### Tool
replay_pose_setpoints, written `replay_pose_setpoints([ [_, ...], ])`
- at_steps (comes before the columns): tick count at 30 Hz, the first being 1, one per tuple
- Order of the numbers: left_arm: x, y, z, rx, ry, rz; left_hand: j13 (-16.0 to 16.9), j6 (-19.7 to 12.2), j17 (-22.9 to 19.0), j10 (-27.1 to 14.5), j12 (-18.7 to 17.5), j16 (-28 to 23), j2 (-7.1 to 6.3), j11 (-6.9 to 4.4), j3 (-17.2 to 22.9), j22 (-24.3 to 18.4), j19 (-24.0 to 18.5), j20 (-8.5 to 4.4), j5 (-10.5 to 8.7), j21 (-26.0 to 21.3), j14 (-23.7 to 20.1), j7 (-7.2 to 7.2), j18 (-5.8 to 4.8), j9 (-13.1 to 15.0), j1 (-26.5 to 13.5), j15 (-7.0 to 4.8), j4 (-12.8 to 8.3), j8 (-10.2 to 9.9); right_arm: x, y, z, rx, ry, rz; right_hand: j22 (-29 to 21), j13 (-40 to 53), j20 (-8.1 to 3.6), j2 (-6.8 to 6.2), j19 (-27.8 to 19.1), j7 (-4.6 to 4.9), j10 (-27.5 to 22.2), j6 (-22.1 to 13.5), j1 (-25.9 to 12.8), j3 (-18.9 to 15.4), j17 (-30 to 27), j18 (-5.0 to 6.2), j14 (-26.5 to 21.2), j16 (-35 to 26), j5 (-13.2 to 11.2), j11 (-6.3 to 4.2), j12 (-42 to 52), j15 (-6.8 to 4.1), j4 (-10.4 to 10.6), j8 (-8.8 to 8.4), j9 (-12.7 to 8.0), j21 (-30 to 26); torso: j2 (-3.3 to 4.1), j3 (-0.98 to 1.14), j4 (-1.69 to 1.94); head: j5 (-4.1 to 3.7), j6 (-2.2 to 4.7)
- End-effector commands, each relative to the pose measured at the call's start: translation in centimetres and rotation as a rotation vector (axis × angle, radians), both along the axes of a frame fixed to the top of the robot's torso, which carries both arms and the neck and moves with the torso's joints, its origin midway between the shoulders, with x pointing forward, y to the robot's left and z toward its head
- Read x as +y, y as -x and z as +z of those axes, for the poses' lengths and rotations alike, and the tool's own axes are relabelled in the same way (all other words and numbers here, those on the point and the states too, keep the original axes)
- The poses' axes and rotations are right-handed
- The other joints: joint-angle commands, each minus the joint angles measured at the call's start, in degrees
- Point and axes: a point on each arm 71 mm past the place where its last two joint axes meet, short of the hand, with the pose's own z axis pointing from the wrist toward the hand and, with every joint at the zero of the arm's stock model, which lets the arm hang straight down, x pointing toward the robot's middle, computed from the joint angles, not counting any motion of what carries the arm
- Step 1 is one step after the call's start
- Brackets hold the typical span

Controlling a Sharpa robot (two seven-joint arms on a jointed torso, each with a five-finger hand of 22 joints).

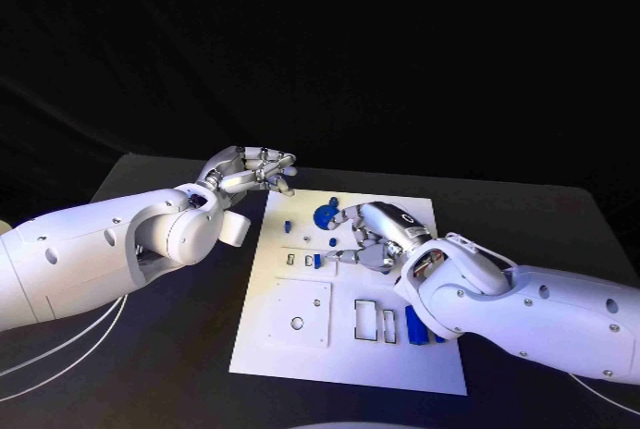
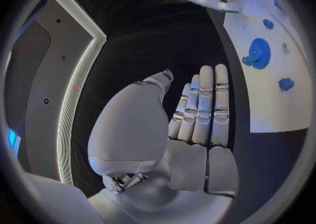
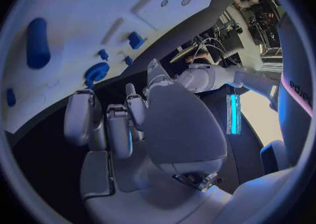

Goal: Assemble the parts on the task board

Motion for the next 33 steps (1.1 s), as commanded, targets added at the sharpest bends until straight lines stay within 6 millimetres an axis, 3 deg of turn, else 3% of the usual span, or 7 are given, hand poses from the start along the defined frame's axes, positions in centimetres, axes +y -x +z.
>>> replay_pose_setpoints([
  [1, -0.7, 0.2, -0.8, 0.057, -0.16, -0.097, 5.2, 0.0, 5.8, 0.4, 7.7, 9.7, 0.26, -1.08, -1.7, 2.7, 2.9, -1.4, -0.25, 5.0, 2.4, -0.8, 0.6, 1.7, -0.9, -1.17, 0.3, 3.0, -1.5, -0.5, 1.1, 0.104, -0.141, -0.021, 1.7, -0.5, -0.2, 0.32, -0.6, -0.23, -0.7, 1.3, 0.3, 0.6, 8.7, 0.27, 4.4, -0.3, 0.8, -0.16, -0.6, 0.1, 0.0, 0.9, 0.2, -0.8, -0.63, 0.11, -0.23, 0.05, 0.07],
  [2, -0.8, 0.3, -0.9, 0.063, -0.176, -0.105, 7.8, -0.3, 9.0, -0.4, 11.3, 14.0, 0.51, -1.55, -2.3, 4.0, 3.9, -1.63, 0.01, 7.2, 3.8, -1.18, 0.4, 2.5, -1.1, -1.49, 0.4, 4.4, -1.8, -0.6, 1.2, 0.115, -0.147, -0.026, 1.6, -0.5, -0.22, 0.37, -0.6, -0.27, -0.7, 1.4, 0.2, 0.7, 8.7, 0.28, 4.4, -0.3, 0.9, -0.19, -0.6, 0.07, 0.0, 1.03, 0.2, -0.8, -0.69, 0.12, -0.24, 0.05, 0.08],
  [3, -0.9, 0.3, -1.2, 0.08, -0.217, -0.128, 17.3, -0.9, 27.5, -3.0, 24.7, 29.5, 1.97, -2.31, -4.0, 7.5, 5.3, -2.78, 0.33, 13.1, 11.9, -2.09, 0.64, 5.4, -4.7, -2.5, 1.2, 9.4, -2.5, -0.8, 1.5, 0.14, -0.162, -0.04, 1.6, -0.6, -0.29, 0.54, -0.6, -0.37, -0.8, 1.7, 0.1, 0.8, 8.7, 0.3, 4.4, -0.3, 1.0, -0.29, -0.6, 0.0, 0.0, 1.38, 0.3, -0.9, -0.83, 0.14, -0.24, 0.04, 0.04],
  [5, -1.4, 0.6, -1.9, 0.126, -0.343, -0.2, 26.5, -3.1, 35.1, -7.9, 38.4, 35.4, 3.17, -3.28, -3.3, 11.6, 4.3, -3.41, 0.59, 19.4, 15.6, -2.74, 0.52, 9.1, -6.0, -3.67, 2.1, 15.7, -4.2, -1.2, 2.3, 0.175, -0.187, -0.069, 1.6, -0.7, -0.33, 0.66, -0.6, -0.43, -0.9, 1.9, 0.0, 0.8, 8.6, 0.31, 4.4, -0.3, 1.2, -0.34, -0.7, -0.05, 0.0, 1.58, 0.4, -1.0, -1.16, 0.18, -0.17, 0.22, -0.14],
  [10, -2.1, 1.2, -3.2, 0.221, -0.585, -0.293, 38.6, -2.1, 44.4, -1.9, 51.9, 40.6, 4.51, -5.37, -3.3, 28.9, 9.6, -5.09, 0.47, 32.5, 21.0, -5.36, -1.41, 13.7, -11.9, -5.17, 2.0, 23.7, -7.1, -1.7, 3.3, 0.205, -0.216, -0.128, 1.7, -0.8, -0.37, 0.68, -0.6, -0.49, -1.0, 2.0, -0.2, 0.8, 8.7, 0.28, 4.4, -0.3, 1.2, -0.39, -0.8, -0.09, 0.0, 1.78, 0.5, -0.9, -1.68, 0.34, 0.0, 0.18, -0.42],
  [21, -4.1, 0.9, -4.1, 0.294, -0.928, -0.36, 43.1, -2.7, 46.6, 0.2, 56.4, 41.6, 5.09, -6.21, -6.3, 33.7, 10.3, -5.75, 0.31, 36.3, 22.0, -6.38, -2.02, 17.9, -18.6, -5.9, 2.1, 28.8, -11.0, -2.8, 3.7, 0.269, -0.263, -0.247, 1.6, -0.9, -0.49, 0.61, -0.6, -0.57, -1.0, 1.8, -1.3, 0.4, 8.6, 0.31, 4.4, -0.4, 0.9, -0.46, -0.9, -0.2, 0.1, 2.15, 0.6, -1.2, -2.28, 0.93, 0.23, 0.31, -0.89],
  [33, -7.1, -0.4, -3.6, 0.222, -1.109, -0.398, 45.3, -3.2, 47.6, 1.5, 58.2, 42.0, 5.69, -6.57, -7.2, 36.6, 11.3, -6.01, 0.39, 37.9, 22.3, -6.79, -2.47, 19.9, -19.5, -6.22, 2.1, 30.8, -12.3, -3.5, 3.8, 0.262, -0.26, -0.293, 1.5, -1.0, -0.51, 0.55, -0.6, -0.58, -1.1, 1.7, -1.5, 0.3, 8.6, 0.32, 4.4, -0.4, 0.8, -0.47, -0.9, -0.21, 0.0, 2.2, 0.6, -1.2, -2.17, 0.9, 0.34, 0.56, -1.52],
])
